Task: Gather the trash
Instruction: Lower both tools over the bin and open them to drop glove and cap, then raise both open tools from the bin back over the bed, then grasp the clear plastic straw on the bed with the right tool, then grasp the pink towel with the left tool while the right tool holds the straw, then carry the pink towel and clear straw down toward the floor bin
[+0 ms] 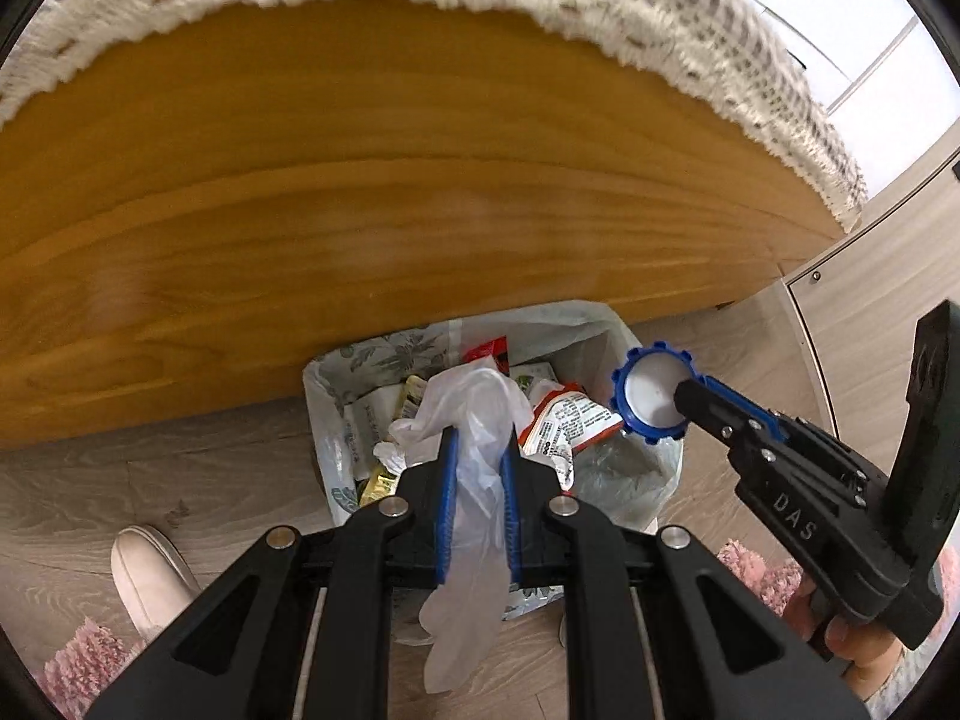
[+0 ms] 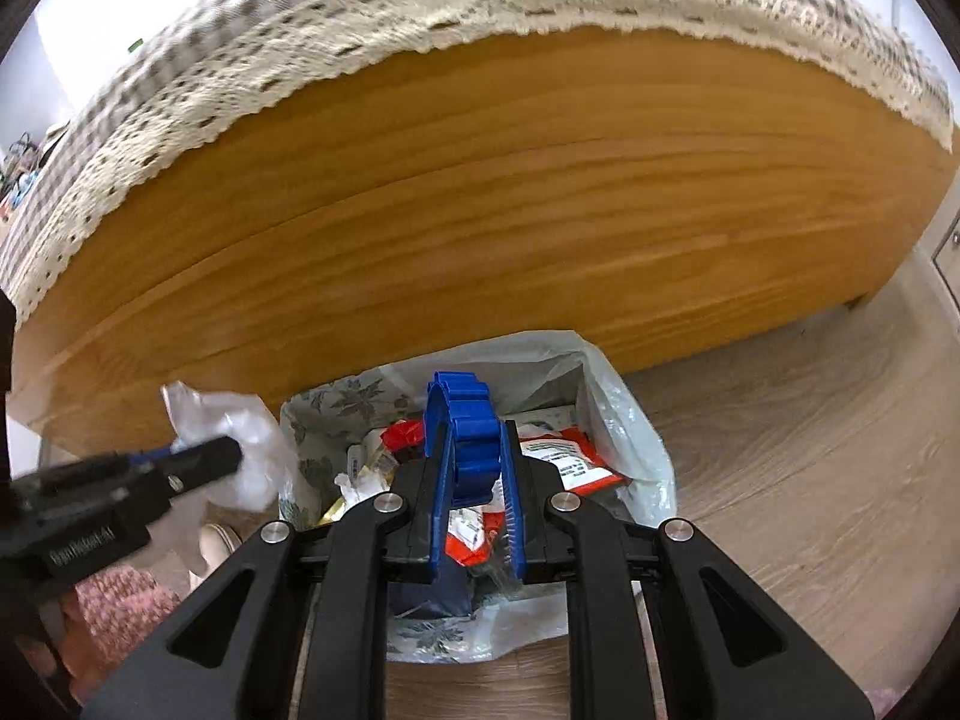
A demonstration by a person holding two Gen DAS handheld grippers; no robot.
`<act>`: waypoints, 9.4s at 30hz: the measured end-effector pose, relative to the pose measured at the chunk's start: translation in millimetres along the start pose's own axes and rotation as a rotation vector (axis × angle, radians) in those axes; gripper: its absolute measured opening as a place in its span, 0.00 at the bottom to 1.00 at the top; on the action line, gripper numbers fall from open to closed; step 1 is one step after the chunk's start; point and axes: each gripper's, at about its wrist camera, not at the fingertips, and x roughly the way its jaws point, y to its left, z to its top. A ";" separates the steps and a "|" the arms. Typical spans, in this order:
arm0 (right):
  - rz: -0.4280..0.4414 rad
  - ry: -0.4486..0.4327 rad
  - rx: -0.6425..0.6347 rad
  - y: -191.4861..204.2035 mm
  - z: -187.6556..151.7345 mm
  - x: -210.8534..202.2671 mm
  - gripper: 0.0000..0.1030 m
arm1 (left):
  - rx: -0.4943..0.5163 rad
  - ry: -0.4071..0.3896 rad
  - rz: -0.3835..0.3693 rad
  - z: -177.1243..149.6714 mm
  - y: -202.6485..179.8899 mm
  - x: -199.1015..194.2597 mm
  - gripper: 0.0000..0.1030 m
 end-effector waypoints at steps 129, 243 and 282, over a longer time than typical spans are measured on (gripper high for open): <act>-0.022 -0.689 -0.001 62.0 204.9 -154.9 0.92 | 0.114 -0.838 0.156 151.3 -21.8 -232.1 0.93; 0.042 -0.603 0.293 -47.4 245.7 -115.1 0.05 | 0.547 -0.189 0.483 366.8 -41.5 -77.8 0.92; 0.097 -0.630 0.165 -41.0 256.1 -103.4 0.05 | 0.328 -0.478 0.191 299.5 -80.5 -194.5 0.46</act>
